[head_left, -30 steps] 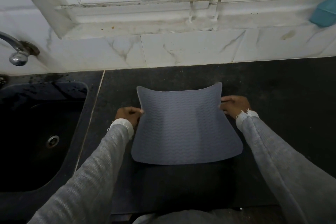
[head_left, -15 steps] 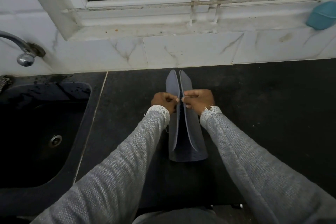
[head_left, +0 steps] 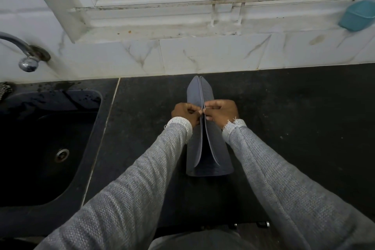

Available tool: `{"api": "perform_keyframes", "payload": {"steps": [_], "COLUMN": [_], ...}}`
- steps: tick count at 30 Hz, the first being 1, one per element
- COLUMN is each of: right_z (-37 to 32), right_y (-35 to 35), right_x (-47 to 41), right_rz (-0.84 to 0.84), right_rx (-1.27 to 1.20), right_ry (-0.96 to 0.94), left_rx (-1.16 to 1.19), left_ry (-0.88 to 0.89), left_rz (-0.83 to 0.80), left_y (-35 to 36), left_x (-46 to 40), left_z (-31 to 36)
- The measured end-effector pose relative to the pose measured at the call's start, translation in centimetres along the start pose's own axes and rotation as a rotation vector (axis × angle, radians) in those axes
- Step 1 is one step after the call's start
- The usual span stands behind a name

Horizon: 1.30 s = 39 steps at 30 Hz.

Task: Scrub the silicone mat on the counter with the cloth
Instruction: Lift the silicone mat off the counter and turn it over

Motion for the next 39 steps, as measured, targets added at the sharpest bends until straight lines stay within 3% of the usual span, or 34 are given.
{"api": "perform_keyframes", "payload": {"steps": [14, 27, 31, 35, 39], "right_z": [0.5, -1.6, -4.1, -6.8, -8.9], "right_y": [0.3, 0.3, 0.1, 1.3, 3.8], "right_x": [0.5, 0.9, 1.2, 1.3, 1.7], "right_rz": [-0.008, -0.028, -0.007, -0.067, -0.154], "right_rx": [0.011, 0.348, 0.406, 0.503, 0.554], "right_ry": [0.046, -0.138, -0.226, -0.289, -0.373], "left_rx": [-0.077, -0.124, -0.169, -0.304, -0.666], "left_ry": [0.002, 0.049, 0.171, 0.396, 0.636], "left_rz": [0.012, -0.07, -0.077, 0.023, -0.005], "left_y": [0.0, 0.2, -1.2, -5.4, -8.7], "left_x": [0.8, 0.8, 1.4, 2.2, 2.2], "left_z": [0.2, 0.2, 2.6, 7.0, 10.7]}}
Point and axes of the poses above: each hand's wrist, its own x-axis away from the middle knuckle, its own y-axis out of the palm, z = x × y, the point moved 10 cm from there along -x, towards the middle knuckle
